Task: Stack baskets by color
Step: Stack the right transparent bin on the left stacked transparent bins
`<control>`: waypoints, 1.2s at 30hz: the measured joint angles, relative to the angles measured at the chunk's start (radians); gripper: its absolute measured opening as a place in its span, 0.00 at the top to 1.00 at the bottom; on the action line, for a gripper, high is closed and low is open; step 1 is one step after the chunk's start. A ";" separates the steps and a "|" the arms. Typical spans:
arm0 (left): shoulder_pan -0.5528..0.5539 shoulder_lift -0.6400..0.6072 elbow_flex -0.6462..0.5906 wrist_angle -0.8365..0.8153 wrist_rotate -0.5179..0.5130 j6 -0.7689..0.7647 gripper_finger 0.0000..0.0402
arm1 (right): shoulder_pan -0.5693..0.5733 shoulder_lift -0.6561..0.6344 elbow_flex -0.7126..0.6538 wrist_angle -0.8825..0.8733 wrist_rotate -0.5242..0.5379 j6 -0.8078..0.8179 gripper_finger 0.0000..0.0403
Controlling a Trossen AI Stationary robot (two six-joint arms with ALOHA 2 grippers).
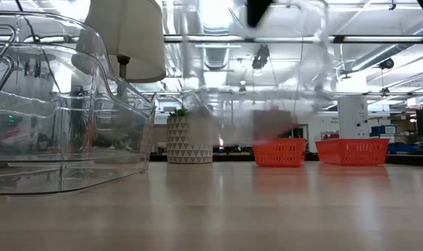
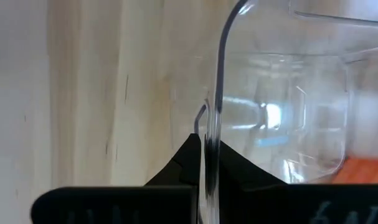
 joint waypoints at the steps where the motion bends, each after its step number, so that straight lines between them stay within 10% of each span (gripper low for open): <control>1: 0.005 0.020 0.000 0.019 0.007 0.000 0.67 | 0.001 0.000 -0.026 -0.001 -0.010 0.008 0.98; 14: 0.025 0.086 0.010 0.090 0.065 -0.061 0.67 | 0.000 -0.002 -0.274 0.092 0.005 0.083 0.97; 23: 0.027 0.125 0.011 0.150 0.075 -0.162 0.67 | 0.007 -0.031 -0.321 0.138 0.033 0.033 0.78; 36: 0.067 0.316 0.123 0.203 0.109 -0.239 0.67 | 0.173 -0.481 -0.813 0.516 0.273 0.061 0.67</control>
